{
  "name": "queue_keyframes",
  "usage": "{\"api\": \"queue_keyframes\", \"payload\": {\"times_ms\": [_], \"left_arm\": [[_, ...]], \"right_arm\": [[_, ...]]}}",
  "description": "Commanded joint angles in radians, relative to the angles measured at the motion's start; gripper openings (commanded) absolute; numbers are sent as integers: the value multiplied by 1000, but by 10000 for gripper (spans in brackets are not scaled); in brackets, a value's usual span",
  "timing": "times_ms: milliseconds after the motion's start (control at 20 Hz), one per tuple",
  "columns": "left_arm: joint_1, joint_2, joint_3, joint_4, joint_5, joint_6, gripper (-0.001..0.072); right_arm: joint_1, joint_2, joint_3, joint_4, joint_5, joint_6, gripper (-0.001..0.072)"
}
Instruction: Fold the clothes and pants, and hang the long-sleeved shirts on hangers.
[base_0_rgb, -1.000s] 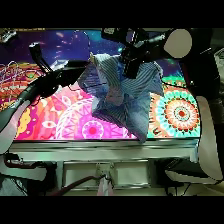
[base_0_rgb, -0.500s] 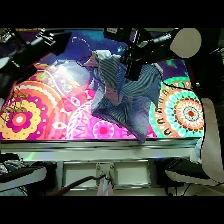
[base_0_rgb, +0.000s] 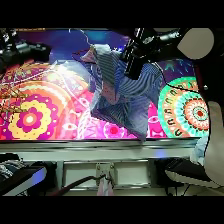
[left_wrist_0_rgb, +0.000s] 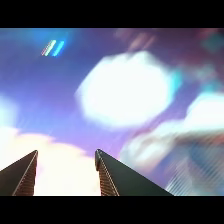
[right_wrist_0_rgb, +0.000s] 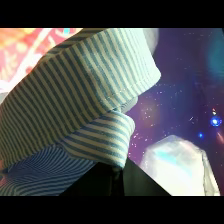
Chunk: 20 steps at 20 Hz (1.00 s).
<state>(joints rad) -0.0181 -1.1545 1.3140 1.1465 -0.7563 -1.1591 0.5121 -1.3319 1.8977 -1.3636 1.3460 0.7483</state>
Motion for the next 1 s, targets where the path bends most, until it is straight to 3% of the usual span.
{"api": "queue_keyframes", "payload": {"times_ms": [0,150,250,350,500,650,750,950], "left_arm": [[-21,25,2,416,-261,-352,366],[-46,25,-14,416,-423,-412,370],[-82,25,-55,406,-459,-472,378],[-113,25,-121,303,-415,-505,449],[-151,25,-270,68,-231,-459,449],[-165,25,-417,-270,-14,-304,455],[-165,24,-470,-522,59,-150,613],[-167,-4,-488,-899,91,89,620]], "right_arm": [[0,16,0,2,-25,27,19],[0,19,0,3,-26,56,19],[0,20,0,5,-29,72,19],[0,22,0,6,-32,75,19],[0,23,0,6,-33,98,19],[0,23,0,19,-26,108,19],[0,23,0,38,-26,108,19],[0,23,0,60,-27,107,19]]}}
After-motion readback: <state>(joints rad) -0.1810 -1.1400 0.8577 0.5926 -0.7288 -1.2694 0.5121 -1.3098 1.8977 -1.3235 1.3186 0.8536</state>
